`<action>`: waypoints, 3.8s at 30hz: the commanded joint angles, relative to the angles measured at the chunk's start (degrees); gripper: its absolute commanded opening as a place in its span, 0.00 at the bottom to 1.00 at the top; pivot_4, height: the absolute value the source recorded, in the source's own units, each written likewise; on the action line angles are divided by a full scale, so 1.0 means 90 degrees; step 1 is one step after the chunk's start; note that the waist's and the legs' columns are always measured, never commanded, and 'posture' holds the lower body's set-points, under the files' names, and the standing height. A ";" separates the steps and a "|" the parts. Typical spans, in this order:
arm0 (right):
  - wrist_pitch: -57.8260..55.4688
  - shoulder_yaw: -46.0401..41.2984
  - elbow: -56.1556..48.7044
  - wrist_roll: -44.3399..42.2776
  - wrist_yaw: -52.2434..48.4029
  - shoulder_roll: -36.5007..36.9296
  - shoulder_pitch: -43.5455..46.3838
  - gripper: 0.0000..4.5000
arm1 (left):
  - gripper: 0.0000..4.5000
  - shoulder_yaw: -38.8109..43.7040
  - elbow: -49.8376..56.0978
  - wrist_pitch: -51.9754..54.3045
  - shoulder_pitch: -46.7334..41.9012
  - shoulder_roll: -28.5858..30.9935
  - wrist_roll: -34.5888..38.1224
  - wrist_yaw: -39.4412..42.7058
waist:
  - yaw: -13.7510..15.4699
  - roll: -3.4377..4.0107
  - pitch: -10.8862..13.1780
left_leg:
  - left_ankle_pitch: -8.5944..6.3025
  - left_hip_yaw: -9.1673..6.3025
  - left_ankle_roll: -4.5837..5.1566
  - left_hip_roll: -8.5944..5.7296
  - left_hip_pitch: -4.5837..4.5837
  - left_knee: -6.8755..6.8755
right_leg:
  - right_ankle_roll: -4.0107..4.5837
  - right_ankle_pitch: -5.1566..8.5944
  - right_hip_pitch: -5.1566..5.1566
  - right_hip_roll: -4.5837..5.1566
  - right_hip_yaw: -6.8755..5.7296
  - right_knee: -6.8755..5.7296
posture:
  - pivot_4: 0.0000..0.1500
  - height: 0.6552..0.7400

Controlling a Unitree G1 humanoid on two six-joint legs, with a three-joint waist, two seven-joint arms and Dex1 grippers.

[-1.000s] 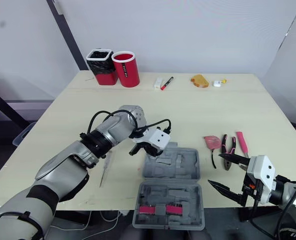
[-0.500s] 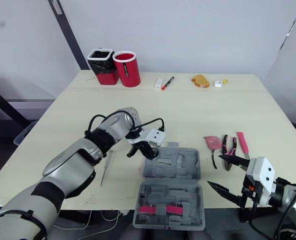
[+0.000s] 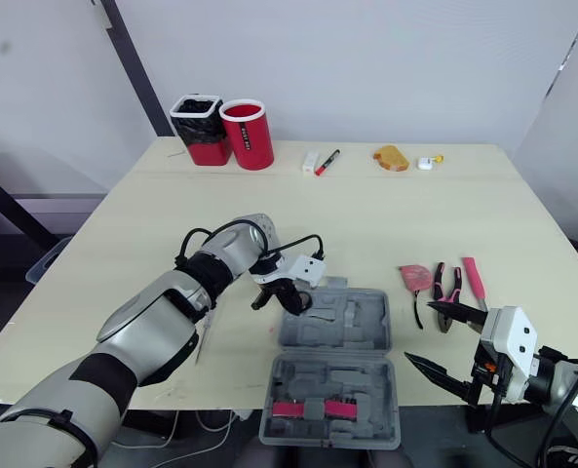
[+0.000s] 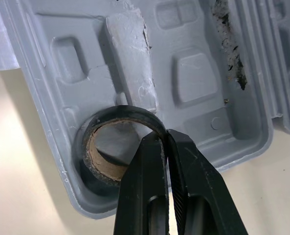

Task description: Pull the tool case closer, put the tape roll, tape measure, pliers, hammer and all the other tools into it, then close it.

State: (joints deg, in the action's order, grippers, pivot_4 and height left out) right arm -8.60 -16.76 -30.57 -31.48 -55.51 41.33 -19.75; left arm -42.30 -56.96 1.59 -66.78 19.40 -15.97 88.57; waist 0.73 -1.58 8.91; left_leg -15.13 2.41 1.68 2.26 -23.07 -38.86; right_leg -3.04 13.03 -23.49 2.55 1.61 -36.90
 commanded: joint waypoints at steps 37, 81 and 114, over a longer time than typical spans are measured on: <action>0.0311 0.0483 0.0424 0.0176 -0.0141 -0.0220 0.0591 1.00 | 0.41 0.3555 0.3858 0.0692 0.3327 0.0748 0.2130 -0.2117 | 0.0010 0.0006 -0.0004 | 0.0000 -0.0002 -0.0001 0.0002 0.0007 -0.0006 | -0.0010 -0.0007 0.0004 0.0001 -0.0003 -0.0010 | 1.00 1.00; 0.0265 0.1019 0.1096 0.0776 0.1225 -0.1423 0.1634 1.00 | 0.41 0.5652 0.6028 0.1202 0.5753 0.0275 0.3814 -0.5043 | -0.0041 0.0030 -0.0066 | 0.0000 -0.0001 -0.0001 0.0007 0.0031 -0.0004 | -0.0008 -0.0007 0.0020 0.0004 -0.0001 -0.0011 | 1.00 1.00; 0.0698 -0.0935 0.2357 0.0443 0.0533 -0.0653 -0.0097 1.00 | 0.99 0.7223 0.8433 0.1240 1.0173 0.1228 0.5486 -0.3899 | -0.0010 0.0039 -0.0070 | -0.0003 0.0031 -0.0005 0.0047 0.0046 0.0044 | 0.0011 0.0019 -0.0020 0.0031 0.0017 0.0014 | 1.00 1.00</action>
State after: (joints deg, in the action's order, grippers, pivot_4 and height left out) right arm -1.03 -25.05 -6.48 -27.60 -52.17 34.55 -21.38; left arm 22.96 15.75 12.93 25.50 29.68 31.78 52.35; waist 0.64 -1.23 8.29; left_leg -15.15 2.69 1.63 2.68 -22.65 -38.47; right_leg -2.95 13.20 -23.67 2.84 1.76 -36.78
